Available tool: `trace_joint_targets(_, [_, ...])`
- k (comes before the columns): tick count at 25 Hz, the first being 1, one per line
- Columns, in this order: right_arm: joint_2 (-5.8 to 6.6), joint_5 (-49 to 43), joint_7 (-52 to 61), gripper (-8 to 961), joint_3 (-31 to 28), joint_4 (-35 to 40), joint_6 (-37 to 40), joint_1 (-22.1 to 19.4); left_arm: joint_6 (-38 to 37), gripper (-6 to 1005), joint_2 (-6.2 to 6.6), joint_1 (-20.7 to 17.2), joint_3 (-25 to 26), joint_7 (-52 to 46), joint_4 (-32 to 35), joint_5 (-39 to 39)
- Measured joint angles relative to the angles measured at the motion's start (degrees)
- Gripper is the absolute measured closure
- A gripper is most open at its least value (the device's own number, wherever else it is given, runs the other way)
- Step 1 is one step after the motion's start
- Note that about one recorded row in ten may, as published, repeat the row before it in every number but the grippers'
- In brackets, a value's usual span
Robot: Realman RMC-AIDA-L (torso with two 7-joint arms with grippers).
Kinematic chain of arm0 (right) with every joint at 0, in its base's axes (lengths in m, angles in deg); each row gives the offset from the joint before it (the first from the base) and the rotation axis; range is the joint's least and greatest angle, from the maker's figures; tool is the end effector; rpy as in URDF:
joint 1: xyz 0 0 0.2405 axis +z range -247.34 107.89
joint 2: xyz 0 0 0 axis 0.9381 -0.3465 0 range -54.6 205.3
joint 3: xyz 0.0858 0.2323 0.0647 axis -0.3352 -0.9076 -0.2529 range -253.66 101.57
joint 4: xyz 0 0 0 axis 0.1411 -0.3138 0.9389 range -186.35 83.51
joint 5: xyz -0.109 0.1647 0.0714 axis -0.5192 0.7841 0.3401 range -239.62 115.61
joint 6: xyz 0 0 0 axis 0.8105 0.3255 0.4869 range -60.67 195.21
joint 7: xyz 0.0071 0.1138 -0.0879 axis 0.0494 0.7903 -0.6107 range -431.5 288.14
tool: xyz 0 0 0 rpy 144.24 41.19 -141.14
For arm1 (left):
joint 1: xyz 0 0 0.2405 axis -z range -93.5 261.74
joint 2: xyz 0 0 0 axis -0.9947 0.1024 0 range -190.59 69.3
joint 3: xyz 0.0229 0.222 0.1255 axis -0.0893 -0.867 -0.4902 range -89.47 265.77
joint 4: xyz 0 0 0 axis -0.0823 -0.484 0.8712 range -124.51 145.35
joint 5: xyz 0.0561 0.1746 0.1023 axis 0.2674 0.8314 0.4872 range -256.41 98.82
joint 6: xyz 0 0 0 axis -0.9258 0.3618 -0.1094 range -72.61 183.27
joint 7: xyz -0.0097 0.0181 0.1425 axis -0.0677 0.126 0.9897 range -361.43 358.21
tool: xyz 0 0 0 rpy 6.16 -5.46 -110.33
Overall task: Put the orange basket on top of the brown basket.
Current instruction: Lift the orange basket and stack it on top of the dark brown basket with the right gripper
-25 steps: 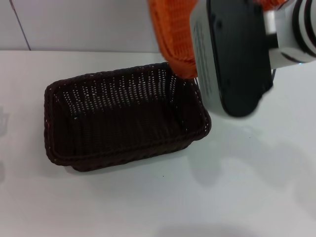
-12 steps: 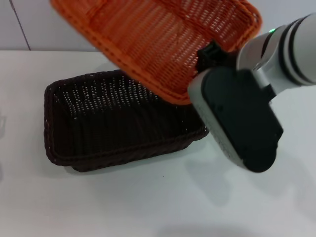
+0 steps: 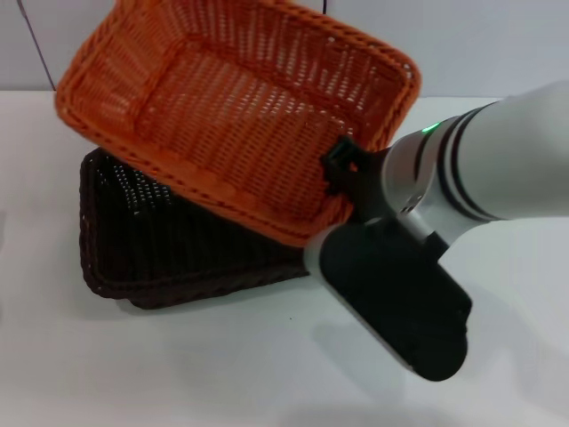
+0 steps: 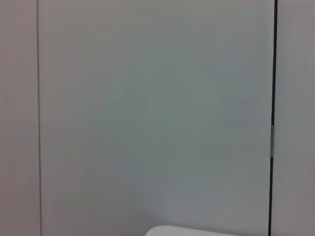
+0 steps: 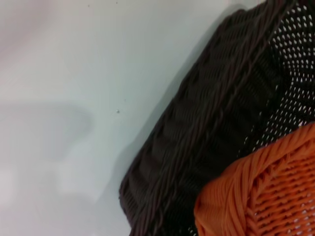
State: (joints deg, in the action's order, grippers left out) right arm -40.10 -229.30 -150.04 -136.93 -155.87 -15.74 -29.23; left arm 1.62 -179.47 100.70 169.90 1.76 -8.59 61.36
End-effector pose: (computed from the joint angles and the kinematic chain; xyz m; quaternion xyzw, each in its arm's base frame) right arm 0.0450 0.3115 -0.0400 -0.7785 -0.5041 -0.3390 0.1580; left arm -0.3930 0.3143 0.0382 -0.5544 -0.3224 -0.2089 0.7383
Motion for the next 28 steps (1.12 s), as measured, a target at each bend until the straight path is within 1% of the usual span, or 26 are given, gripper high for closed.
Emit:
trace_joint_targets(6, [-0.18,0.0,0.1,820,2.3,2.8,1.3,1.2,0.0,221,-0.06,0.0,-0.1,0.0,0.3,-0.4])
trace_joint_targets(12, [-0.28,0.0,2.5,811,4.0,6.0,1.6,1.5,0.1,221,-0.09,-0.1,-0.4,0.0,0.5,-1.3])
trace_joint_targets(16, [-0.3,0.0,4.3,805,4.1,5.9,1.8,1.2,0.1,221,-0.1,-0.1,-0.4,0.0,0.9,-1.5])
trace_joint_targets(19, [-0.31,-0.1,4.9,801,3.6,4.4,1.1,1.0,0.3,221,-0.1,0.1,-0.4,0.0,1.2,-1.5])
trace_joint_targets(21, [-0.44,-0.1,5.2,741,3.5,3.1,0.2,0.7,0.6,221,-0.09,0.1,-0.4,0.0,1.2,-1.6])
trace_joint_targets(25, [-1.3,-0.1,5.8,620,3.5,-0.2,-2.2,0.1,1.1,221,-0.08,0.1,-0.4,0.0,1.2,-1.6])
trace_joint_targets(28, [-1.84,-0.1,6.3,524,3.5,-2.6,-3.2,-0.7,2.2,221,0.07,0.8,-0.4,0.0,2.4,-1.5])
